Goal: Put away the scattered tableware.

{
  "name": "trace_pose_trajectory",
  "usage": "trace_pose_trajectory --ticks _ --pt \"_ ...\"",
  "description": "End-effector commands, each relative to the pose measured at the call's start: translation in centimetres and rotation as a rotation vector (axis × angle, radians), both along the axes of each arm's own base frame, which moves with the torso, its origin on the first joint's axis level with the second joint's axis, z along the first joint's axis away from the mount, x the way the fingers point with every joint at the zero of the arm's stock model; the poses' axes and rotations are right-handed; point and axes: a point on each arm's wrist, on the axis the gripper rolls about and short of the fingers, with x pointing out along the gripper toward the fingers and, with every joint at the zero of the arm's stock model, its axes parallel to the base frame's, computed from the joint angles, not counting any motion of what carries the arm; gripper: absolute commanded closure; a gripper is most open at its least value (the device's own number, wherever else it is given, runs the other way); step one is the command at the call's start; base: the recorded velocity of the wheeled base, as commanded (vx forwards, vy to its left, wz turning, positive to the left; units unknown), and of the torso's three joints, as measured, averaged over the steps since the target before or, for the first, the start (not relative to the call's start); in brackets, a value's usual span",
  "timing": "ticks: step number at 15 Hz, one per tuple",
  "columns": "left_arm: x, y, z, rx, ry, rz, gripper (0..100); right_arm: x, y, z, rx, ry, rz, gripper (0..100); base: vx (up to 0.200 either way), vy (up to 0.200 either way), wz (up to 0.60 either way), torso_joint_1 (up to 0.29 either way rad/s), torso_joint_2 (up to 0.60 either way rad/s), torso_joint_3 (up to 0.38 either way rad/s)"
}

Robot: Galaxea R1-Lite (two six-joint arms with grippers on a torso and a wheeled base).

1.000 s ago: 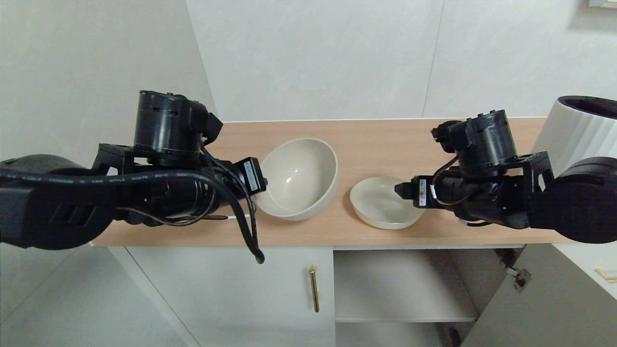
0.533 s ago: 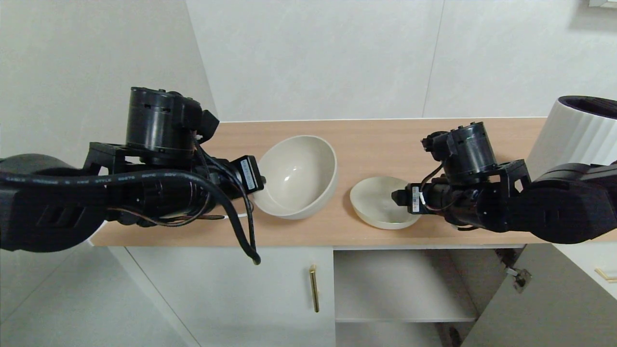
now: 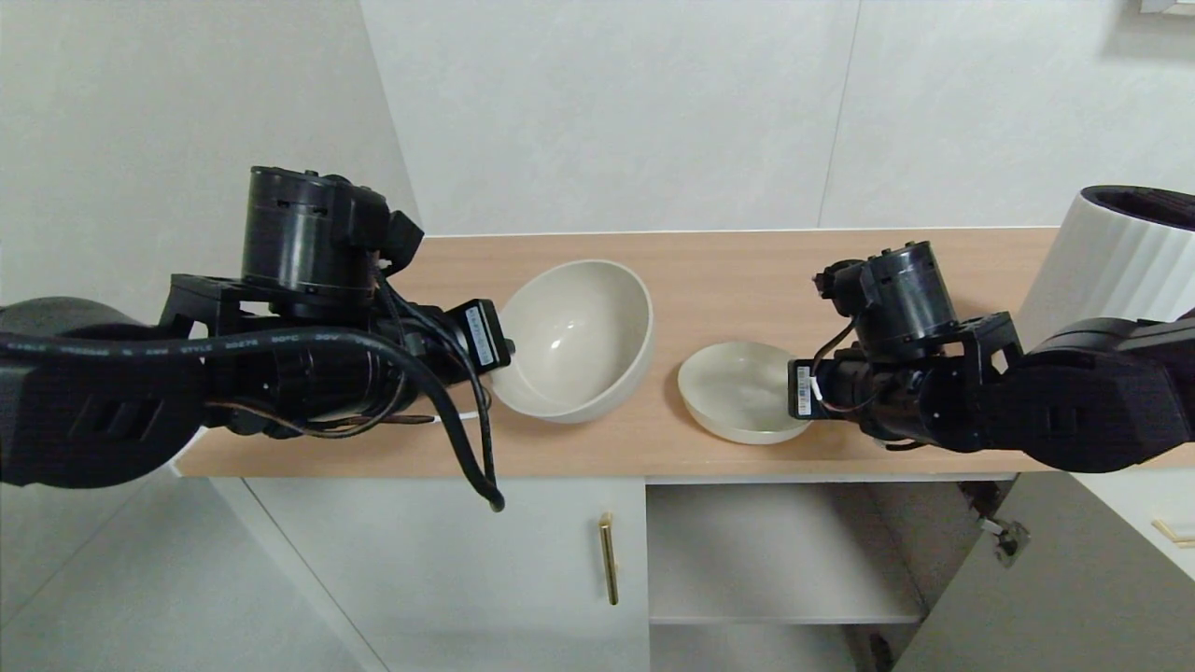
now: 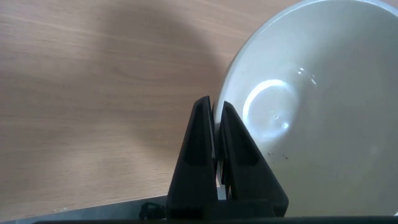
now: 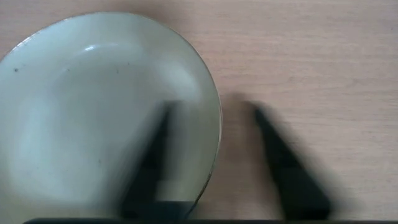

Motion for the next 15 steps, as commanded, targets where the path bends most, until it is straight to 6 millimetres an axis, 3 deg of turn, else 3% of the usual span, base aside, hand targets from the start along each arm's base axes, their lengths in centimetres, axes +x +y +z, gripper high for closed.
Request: trace_pose_trajectory --ticks 1,5,11,12,15 --pt "0.0 0.0 0.1 -0.002 -0.004 0.002 100 -0.1 0.0 0.2 0.003 -0.004 0.001 100 0.0 0.0 0.0 0.0 0.0 0.0" --pt "-1.2 0.4 1.0 0.007 -0.039 -0.024 100 -1.0 -0.6 1.3 0.018 -0.012 0.001 100 0.0 0.0 0.0 0.0 0.0 0.0" --pt "-7.6 3.2 2.3 0.023 -0.119 -0.171 100 -9.0 -5.4 6.7 0.129 0.048 0.173 100 0.0 0.0 0.0 0.0 0.0 0.0" --pt "-7.8 3.4 2.4 0.022 -0.122 -0.172 100 -9.8 -5.9 7.0 0.137 0.059 0.183 100 0.0 0.0 0.0 0.0 0.0 0.0" --pt "-8.2 3.5 1.3 0.036 -0.09 -0.174 100 -11.5 -7.0 5.5 0.145 0.127 0.21 100 0.0 0.0 0.0 0.0 0.0 0.0"
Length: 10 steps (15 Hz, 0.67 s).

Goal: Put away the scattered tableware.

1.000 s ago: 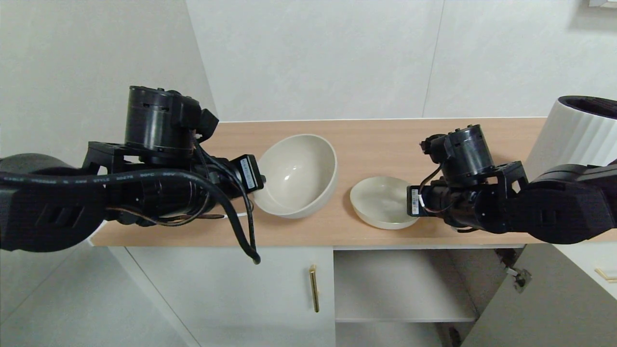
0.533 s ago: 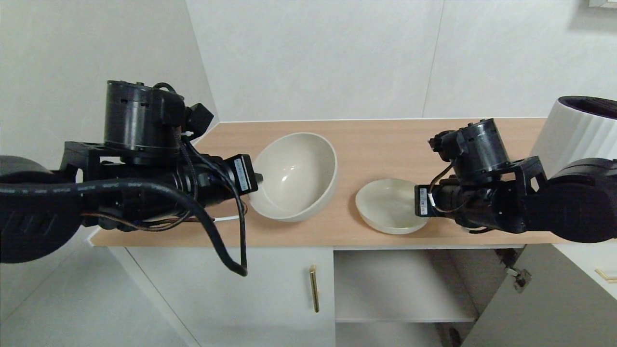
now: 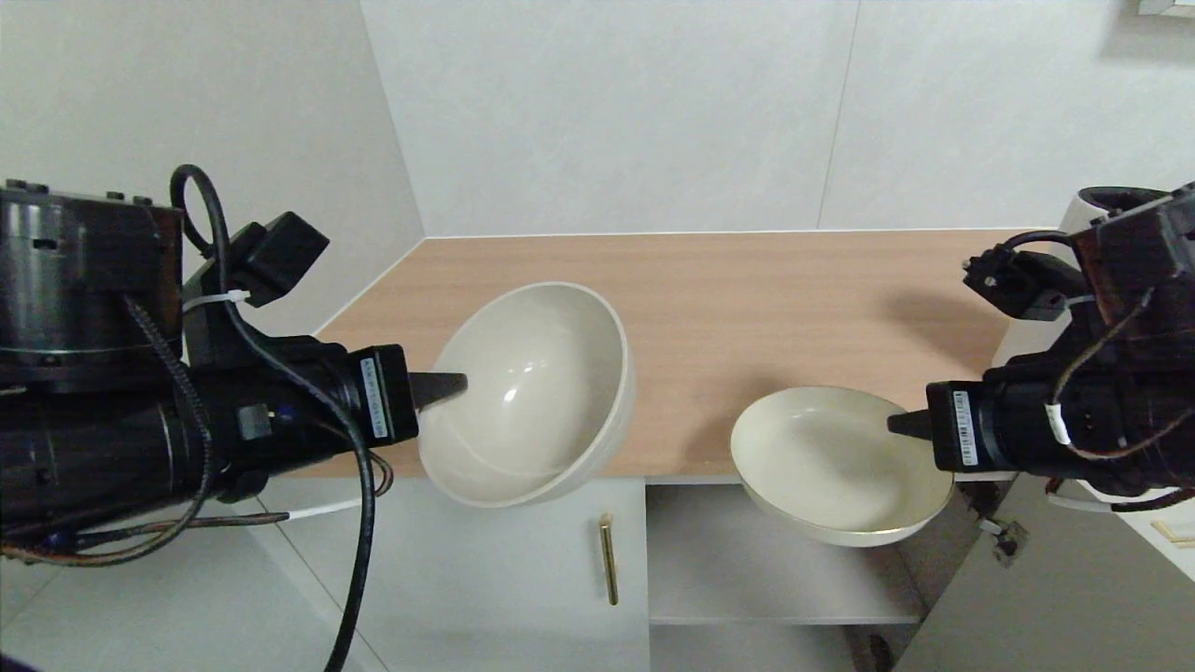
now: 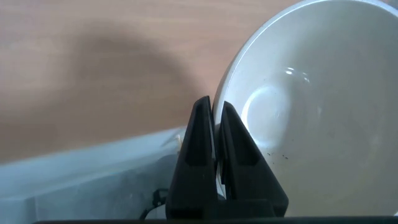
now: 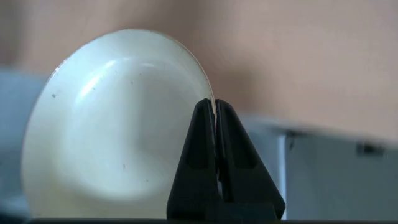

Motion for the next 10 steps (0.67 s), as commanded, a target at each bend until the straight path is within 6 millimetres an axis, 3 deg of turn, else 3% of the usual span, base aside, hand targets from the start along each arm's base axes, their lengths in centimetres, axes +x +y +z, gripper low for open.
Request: trace_pose_trajectory --ticks 1,3,7,10 --pt "-0.7 0.3 0.0 -0.004 -0.006 0.0 100 -1.6 -1.0 0.4 0.019 -0.019 0.005 100 0.0 0.0 0.0 0.0 0.0 0.0" --pt "-0.8 -0.4 -1.1 0.018 0.033 -0.031 100 -1.5 -0.9 -1.5 -0.016 0.035 0.006 100 0.0 0.0 0.0 0.0 0.0 0.0" --pt "-0.3 -0.7 -1.7 0.031 0.054 -0.029 100 -1.2 -0.7 -2.2 -0.023 0.035 0.006 100 0.0 0.0 0.0 0.0 0.0 0.0" --pt "0.1 -1.0 -2.3 0.044 0.074 -0.031 100 -1.2 -0.7 -2.2 -0.017 0.024 0.007 100 -0.2 0.0 0.0 0.004 0.0 0.001"
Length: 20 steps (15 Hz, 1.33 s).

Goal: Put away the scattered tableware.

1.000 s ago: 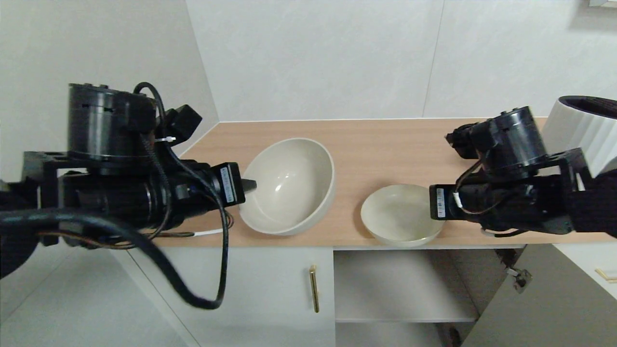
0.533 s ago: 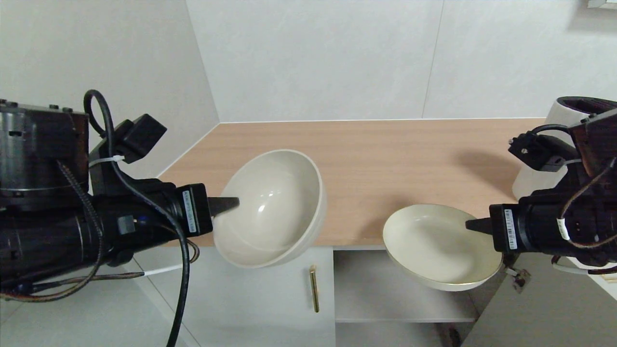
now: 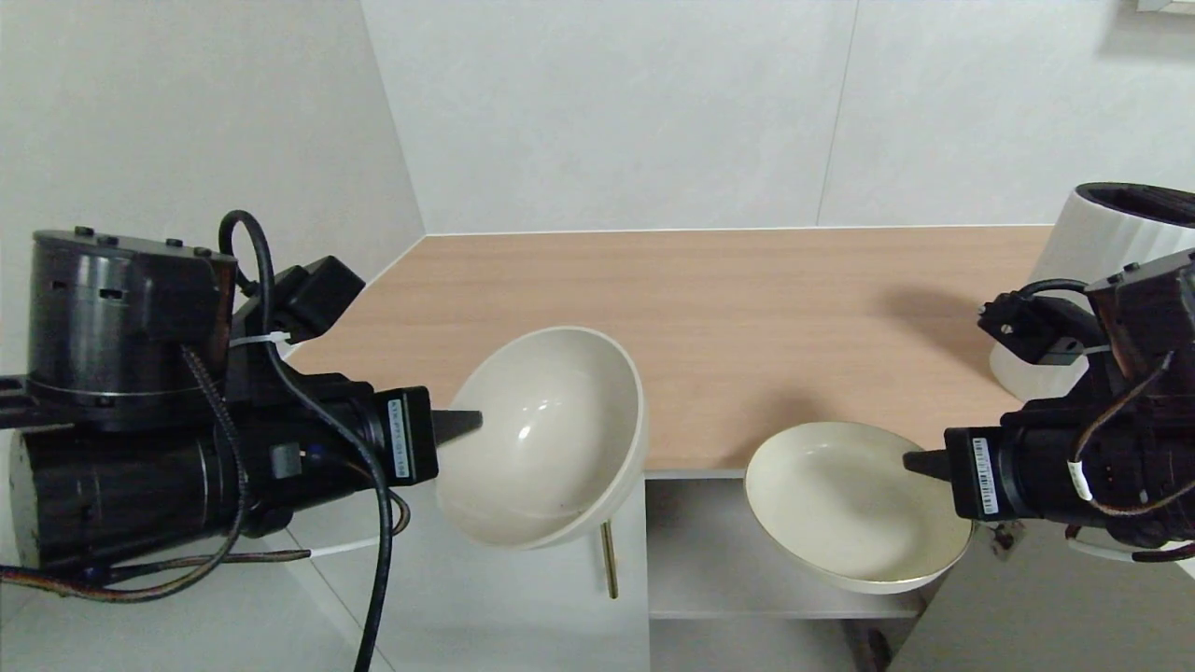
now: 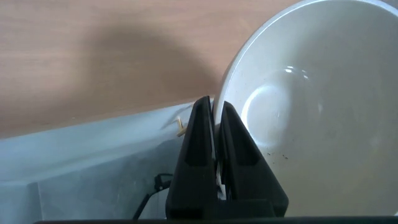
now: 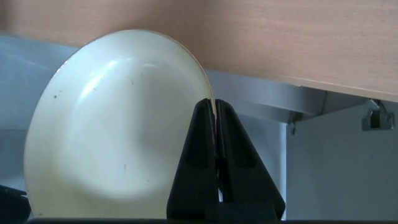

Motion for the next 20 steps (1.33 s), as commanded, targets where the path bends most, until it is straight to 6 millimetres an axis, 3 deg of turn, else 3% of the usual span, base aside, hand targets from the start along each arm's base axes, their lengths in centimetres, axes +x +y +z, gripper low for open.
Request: trace_pose_trajectory --ticks 1,3,14,20 --pt "0.5 -0.32 -0.55 0.013 0.02 0.003 100 -0.01 -0.01 -0.08 -0.002 0.002 0.001 100 -0.2 0.0 0.0 0.022 0.0 0.002" --pt "0.53 -0.34 -0.59 0.014 0.021 0.003 100 0.02 0.01 -0.11 -0.004 0.003 -0.001 100 -0.2 0.0 0.0 -0.012 0.0 0.007" --pt "0.79 -0.49 -0.9 0.021 0.031 0.001 100 0.02 0.0 -0.43 -0.015 0.011 0.001 100 0.0 0.0 0.0 -0.002 0.01 0.002" --pt "0.79 -0.49 -0.9 0.02 0.032 0.0 100 0.01 0.01 -0.62 -0.018 0.017 0.004 100 0.0 0.0 0.0 -0.15 0.39 0.239"
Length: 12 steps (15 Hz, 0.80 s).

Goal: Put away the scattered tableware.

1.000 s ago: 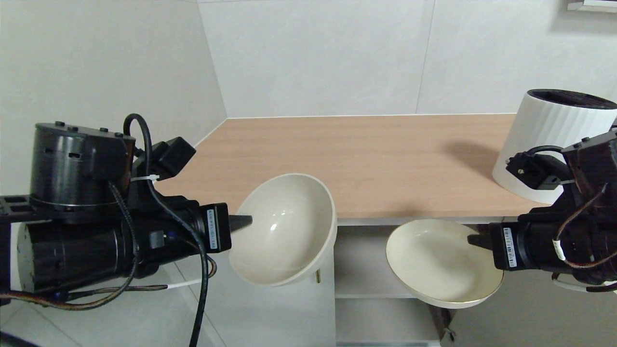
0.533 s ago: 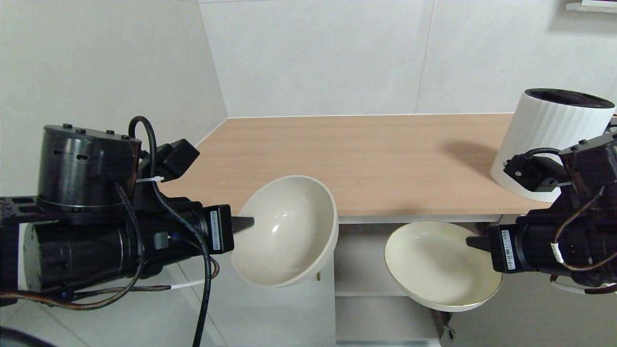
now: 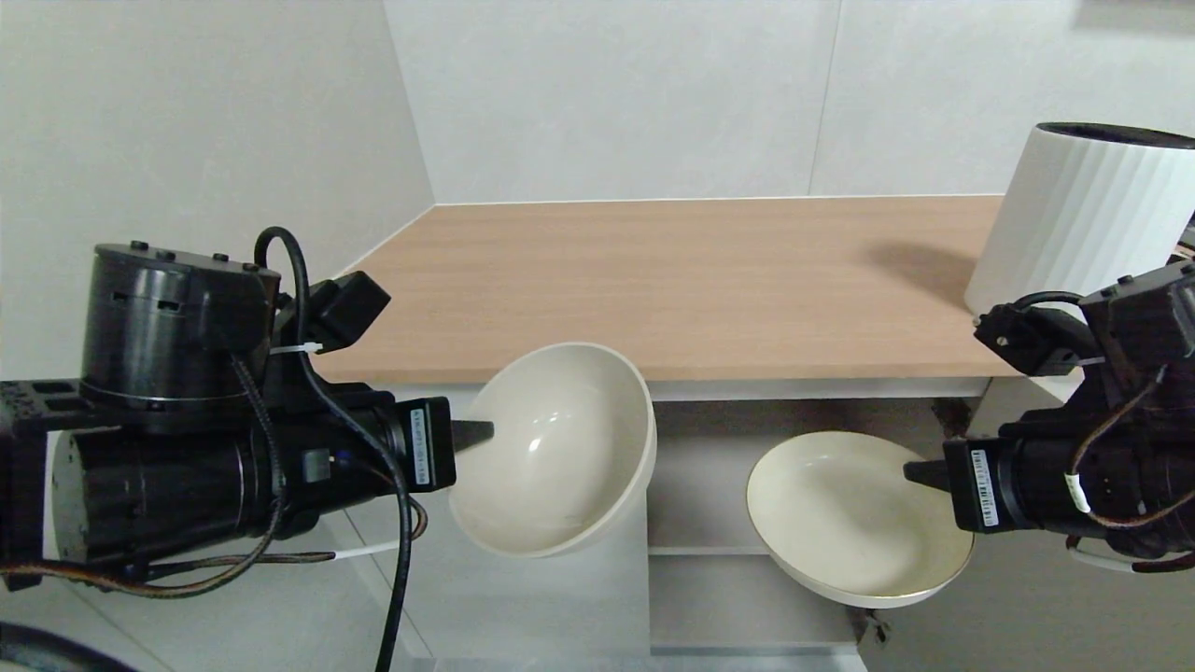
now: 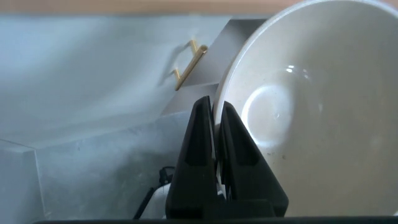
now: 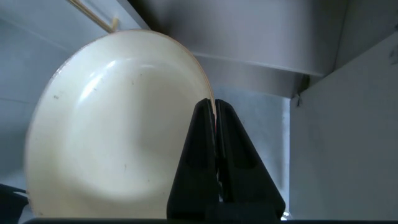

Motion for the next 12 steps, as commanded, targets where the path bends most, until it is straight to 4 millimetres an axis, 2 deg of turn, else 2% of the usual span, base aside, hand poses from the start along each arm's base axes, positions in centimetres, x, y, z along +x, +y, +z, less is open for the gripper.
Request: trace_pose_trajectory --ticks 1,9,12 --pt "0.06 -0.04 -0.04 0.0 0.002 -0.001 100 0.04 0.03 -0.11 -0.002 0.003 0.0 100 0.0 0.0 0.0 -0.163 0.48 0.295" --pt "0.08 -0.05 0.03 0.0 0.0 -0.001 100 0.18 0.12 -0.31 -0.006 0.009 0.0 100 0.0 0.0 0.0 -0.124 0.45 0.311" --pt "0.08 -0.05 0.03 0.0 0.0 -0.001 100 0.21 0.14 -0.3 -0.006 0.009 0.0 100 0.0 0.0 0.0 -0.035 0.15 0.121"
